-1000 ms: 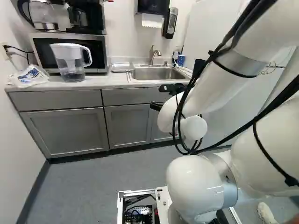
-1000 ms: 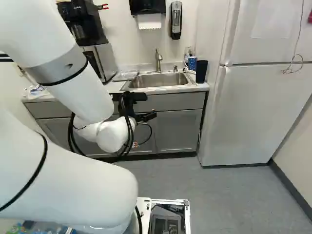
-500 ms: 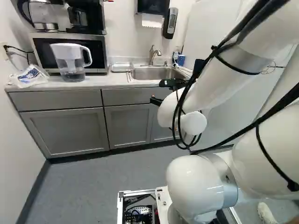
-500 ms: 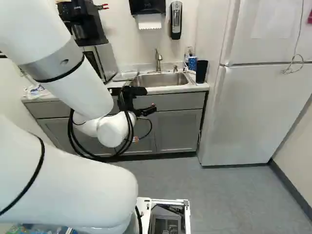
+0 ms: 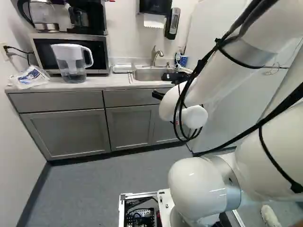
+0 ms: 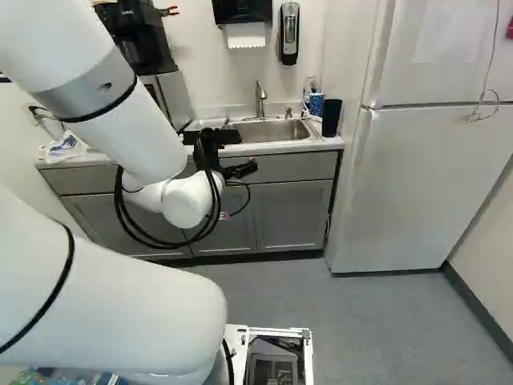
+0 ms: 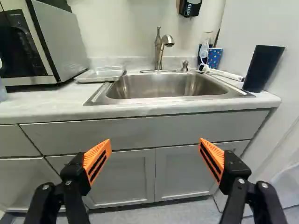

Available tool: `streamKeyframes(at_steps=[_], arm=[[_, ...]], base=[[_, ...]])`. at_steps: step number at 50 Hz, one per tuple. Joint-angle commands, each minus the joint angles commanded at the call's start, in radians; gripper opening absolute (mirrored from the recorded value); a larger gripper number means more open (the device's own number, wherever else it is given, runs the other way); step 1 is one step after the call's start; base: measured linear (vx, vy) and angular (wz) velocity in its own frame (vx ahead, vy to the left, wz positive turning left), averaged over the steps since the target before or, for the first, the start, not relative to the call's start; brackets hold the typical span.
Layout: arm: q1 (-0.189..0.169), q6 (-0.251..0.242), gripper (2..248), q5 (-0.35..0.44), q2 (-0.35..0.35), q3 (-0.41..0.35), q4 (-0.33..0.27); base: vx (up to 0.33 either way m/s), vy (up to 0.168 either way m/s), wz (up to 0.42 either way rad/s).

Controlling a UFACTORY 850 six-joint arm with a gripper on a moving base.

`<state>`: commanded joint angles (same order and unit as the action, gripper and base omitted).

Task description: Rinse the cup and place it in the tray

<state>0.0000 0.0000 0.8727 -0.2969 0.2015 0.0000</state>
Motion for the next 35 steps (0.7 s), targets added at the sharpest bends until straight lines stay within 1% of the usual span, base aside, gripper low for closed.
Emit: streamKeyframes(at_steps=[35], arm=[[0.000, 0.000, 247, 0.000, 0.012, 0.093, 0.000]], base=[[0.000, 0.000, 0.000]])
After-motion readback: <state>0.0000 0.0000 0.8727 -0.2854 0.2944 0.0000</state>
